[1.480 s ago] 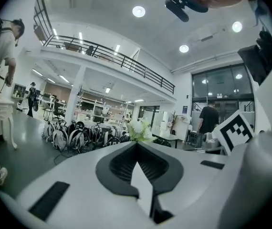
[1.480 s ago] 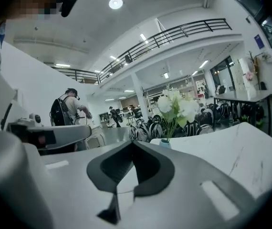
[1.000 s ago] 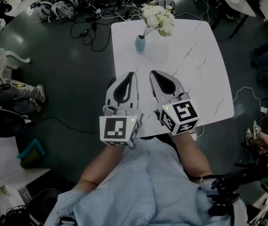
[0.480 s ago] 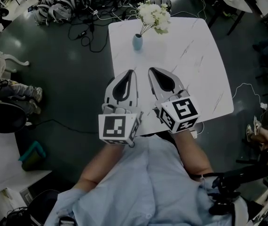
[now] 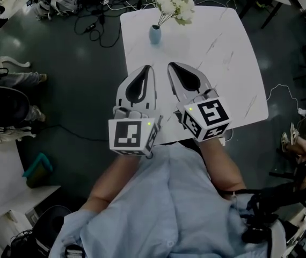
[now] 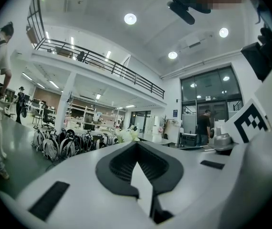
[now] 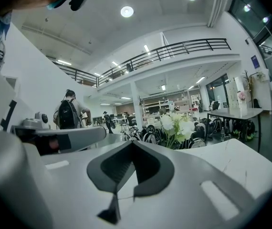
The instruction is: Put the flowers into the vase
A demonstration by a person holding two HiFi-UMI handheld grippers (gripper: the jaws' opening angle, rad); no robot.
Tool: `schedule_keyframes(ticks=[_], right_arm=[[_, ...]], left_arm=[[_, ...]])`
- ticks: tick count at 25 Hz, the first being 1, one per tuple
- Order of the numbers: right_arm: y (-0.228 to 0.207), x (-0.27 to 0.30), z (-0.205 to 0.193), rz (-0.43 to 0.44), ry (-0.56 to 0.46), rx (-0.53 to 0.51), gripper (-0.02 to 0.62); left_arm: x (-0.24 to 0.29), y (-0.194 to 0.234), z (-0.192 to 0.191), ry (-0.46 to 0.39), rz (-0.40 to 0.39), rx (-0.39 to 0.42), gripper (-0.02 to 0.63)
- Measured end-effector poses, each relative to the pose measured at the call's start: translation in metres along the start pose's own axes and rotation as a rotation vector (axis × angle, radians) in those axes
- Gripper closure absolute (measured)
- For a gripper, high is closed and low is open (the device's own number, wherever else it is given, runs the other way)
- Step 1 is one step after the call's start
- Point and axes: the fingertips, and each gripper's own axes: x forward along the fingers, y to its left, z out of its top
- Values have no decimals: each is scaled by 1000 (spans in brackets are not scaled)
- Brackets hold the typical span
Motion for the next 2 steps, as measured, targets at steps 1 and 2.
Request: schedule_keyframes(ticks=[1, 2], right_arm=[[-1, 1, 1, 1, -2, -1, 595], [-2, 2, 2, 3, -4, -3, 595]], left_arm=[[2, 0, 0, -1, -1, 1, 601], [3, 0, 1, -1, -1, 2, 601]])
